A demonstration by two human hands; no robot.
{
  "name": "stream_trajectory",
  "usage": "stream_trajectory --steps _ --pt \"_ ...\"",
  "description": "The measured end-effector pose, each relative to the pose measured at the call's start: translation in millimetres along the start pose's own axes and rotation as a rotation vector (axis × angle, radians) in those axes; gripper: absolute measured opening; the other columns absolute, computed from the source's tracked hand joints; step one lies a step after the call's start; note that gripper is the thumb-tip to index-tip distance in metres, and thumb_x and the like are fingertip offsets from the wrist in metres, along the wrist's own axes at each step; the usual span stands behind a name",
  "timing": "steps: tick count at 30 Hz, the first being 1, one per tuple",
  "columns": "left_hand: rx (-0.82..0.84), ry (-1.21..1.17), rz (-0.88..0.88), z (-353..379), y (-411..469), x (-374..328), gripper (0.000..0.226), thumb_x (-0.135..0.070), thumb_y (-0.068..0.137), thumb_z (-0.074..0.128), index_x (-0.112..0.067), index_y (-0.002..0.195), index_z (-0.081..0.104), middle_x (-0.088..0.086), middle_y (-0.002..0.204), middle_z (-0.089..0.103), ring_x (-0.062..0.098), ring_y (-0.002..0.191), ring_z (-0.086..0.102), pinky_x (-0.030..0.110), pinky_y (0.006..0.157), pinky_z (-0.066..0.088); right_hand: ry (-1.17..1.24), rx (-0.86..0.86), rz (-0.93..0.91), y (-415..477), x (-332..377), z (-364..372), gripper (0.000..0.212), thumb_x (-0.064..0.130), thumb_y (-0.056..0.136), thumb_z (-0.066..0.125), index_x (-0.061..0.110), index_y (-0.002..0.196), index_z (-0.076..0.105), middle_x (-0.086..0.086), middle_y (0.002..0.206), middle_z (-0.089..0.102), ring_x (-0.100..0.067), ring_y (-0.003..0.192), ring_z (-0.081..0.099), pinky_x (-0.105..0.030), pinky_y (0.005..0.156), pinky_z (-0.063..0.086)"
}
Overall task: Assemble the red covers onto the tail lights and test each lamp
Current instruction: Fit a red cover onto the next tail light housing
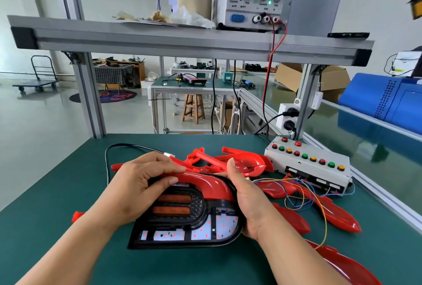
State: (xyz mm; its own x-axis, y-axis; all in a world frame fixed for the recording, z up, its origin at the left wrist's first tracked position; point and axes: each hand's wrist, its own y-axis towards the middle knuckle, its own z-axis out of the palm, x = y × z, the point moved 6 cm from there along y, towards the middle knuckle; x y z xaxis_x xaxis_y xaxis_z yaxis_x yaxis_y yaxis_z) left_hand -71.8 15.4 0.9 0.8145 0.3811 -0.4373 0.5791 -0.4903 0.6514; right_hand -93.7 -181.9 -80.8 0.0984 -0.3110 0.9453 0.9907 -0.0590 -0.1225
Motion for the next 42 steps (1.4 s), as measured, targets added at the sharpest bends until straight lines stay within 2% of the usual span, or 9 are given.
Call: stream_trajectory --steps 8,11,15,20,24,31,34,37,42 --pt "0.044 0.190 0.026 4.3 2.1 1.1 0.030 -0.018 0.081 0.074 -0.040 0.102 0.072 -0.027 0.099 0.064 0.002 0.103 0.053 0.012 0.091 0.037 -0.055 0.026 -0.040 -4.1 3.4 4.1 0.067 0.064 0.076 0.068 0.008 0.114 0.070 -0.020 0.114 0.070 -0.038 0.110 0.065 -0.054 0.101 0.048" --pt "0.052 0.208 0.023 3.8 1.9 4.6 0.032 -0.018 0.081 0.075 -0.040 0.104 0.071 -0.031 0.099 0.060 0.002 0.105 0.050 0.011 0.092 0.035 -0.078 0.031 -0.067 -6.1 5.3 4.2 0.067 0.051 0.071 0.080 -0.002 0.109 0.066 -0.028 0.112 0.067 -0.039 0.101 0.066 -0.053 0.100 0.049" --pt "0.066 0.140 -0.015 6.3 -0.1 14.5 0.036 -0.015 0.081 0.075 -0.043 0.103 0.071 -0.027 0.105 0.060 0.001 0.109 0.052 0.004 0.094 0.032 -0.055 0.050 -0.081 -6.7 5.9 5.1 0.032 0.039 0.060 0.081 0.018 0.083 0.076 -0.013 0.090 0.074 -0.025 0.080 0.070 -0.035 0.081 0.056" --pt "0.083 -0.263 -0.331 15.2 -10.5 32.0 0.027 -0.035 0.088 0.053 -0.045 0.109 0.068 -0.013 0.124 0.059 0.001 0.119 0.053 0.017 0.101 0.039 -0.012 0.028 -0.075 -7.0 7.2 3.4 0.035 0.037 0.056 0.083 0.020 0.086 0.077 -0.014 0.094 0.075 -0.027 0.084 0.070 -0.045 0.091 0.053" --pt "0.101 -0.909 -0.583 32.7 -21.2 29.9 0.032 -0.024 0.089 0.051 -0.027 0.120 0.061 0.014 0.108 0.072 0.032 0.096 0.071 0.037 0.074 0.060 0.010 0.017 -0.076 -7.1 7.8 1.9 0.037 0.041 0.058 0.082 0.019 0.087 0.077 -0.015 0.098 0.074 -0.030 0.089 0.069 -0.049 0.095 0.051" --pt "0.009 -0.299 -0.526 31.0 -21.0 46.0 0.024 -0.022 0.092 0.063 -0.046 0.093 0.064 -0.010 0.087 0.072 0.006 0.075 0.066 0.020 0.072 0.053 -0.246 -0.121 -0.194 -3.3 11.3 -5.6 0.038 0.057 0.065 0.069 0.020 0.075 0.071 0.006 0.080 0.068 -0.007 0.078 0.060 -0.020 0.077 0.047" --pt "-0.021 -0.285 -0.531 27.3 -21.4 52.9 0.027 -0.027 0.084 0.072 -0.053 0.090 0.069 -0.018 0.081 0.073 0.001 0.072 0.066 0.014 0.072 0.050 -0.312 -0.156 -0.278 -0.4 11.0 -9.4 0.038 0.051 0.073 0.066 0.016 0.084 0.073 0.009 0.078 0.065 -0.002 0.076 0.055 -0.011 0.072 0.043" --pt "-0.035 -0.370 -0.550 31.7 -21.8 56.5 0.020 -0.035 0.077 0.074 -0.050 0.091 0.072 -0.015 0.087 0.075 0.006 0.081 0.070 0.022 0.077 0.055 -0.304 -0.159 -0.315 2.3 10.3 -11.9 0.014 0.032 0.091 0.063 0.022 0.089 0.074 -0.004 0.085 0.070 0.000 0.082 0.056 -0.005 0.073 0.042" --pt "-0.027 -0.499 -0.580 36.3 -20.9 63.9 0.025 -0.050 0.073 0.070 -0.036 0.094 0.072 0.002 0.090 0.075 0.032 0.090 0.070 0.050 0.087 0.055 -0.248 -0.061 -0.295 5.1 8.5 -12.6 0.013 0.021 0.090 0.065 0.022 0.098 0.075 0.011 0.095 0.072 0.006 0.086 0.062 -0.003 0.072 0.042"
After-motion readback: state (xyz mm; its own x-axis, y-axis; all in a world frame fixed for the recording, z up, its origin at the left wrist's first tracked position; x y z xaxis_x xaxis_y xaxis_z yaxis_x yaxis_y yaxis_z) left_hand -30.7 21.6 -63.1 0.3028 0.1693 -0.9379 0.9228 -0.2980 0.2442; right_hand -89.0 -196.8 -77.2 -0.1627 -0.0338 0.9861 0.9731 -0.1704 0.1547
